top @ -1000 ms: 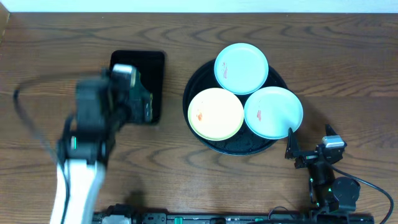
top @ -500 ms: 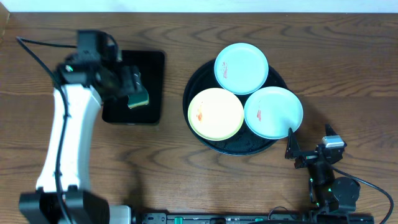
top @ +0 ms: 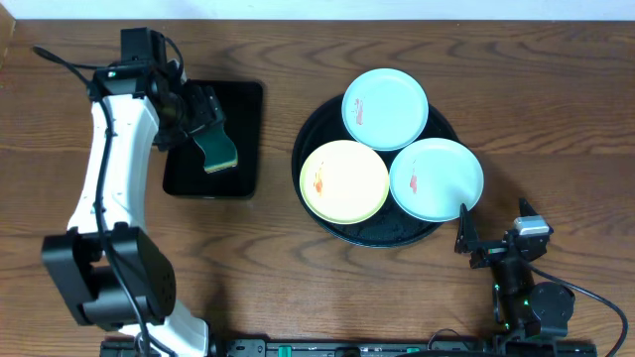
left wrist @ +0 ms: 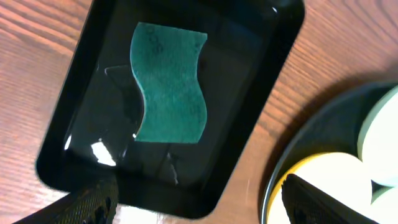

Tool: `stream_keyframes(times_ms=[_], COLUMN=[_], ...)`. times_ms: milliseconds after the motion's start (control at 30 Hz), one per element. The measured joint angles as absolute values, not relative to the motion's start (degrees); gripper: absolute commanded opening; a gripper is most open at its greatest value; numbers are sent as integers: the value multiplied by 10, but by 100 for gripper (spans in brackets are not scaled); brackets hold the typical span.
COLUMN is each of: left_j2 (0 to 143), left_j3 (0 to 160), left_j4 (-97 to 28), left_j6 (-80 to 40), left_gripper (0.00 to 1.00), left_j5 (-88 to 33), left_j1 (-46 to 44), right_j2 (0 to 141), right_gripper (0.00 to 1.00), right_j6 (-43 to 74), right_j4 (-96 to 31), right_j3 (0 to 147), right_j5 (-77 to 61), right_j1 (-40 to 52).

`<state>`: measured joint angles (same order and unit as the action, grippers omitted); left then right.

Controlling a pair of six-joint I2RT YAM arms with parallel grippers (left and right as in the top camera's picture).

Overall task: Clean dirty plates on tray and stack at the side
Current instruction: 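Lower the left gripper and grasp the green sponge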

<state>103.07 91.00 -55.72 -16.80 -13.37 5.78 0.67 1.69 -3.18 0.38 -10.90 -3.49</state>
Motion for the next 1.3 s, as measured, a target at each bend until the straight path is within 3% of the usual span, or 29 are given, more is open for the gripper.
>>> stream_keyframes(times_ms=[100, 400, 1300], left_j2=[1054, 1134, 1204], left_j3=[910, 910, 896], left_j4=[-556, -538, -453], left_j6=[-203, -269, -270], left_gripper=[79, 79, 78], left_j5=[-114, -75, -24], left_j1=[58, 58, 33], right_j2=[7, 7, 7], right_gripper=[99, 99, 99], right_j6=[17, 17, 17], right_j4=[-32, -32, -32], right_j3=[4, 4, 4], right_j5=[-109, -109, -109], right_j1=[-35, -35, -35])
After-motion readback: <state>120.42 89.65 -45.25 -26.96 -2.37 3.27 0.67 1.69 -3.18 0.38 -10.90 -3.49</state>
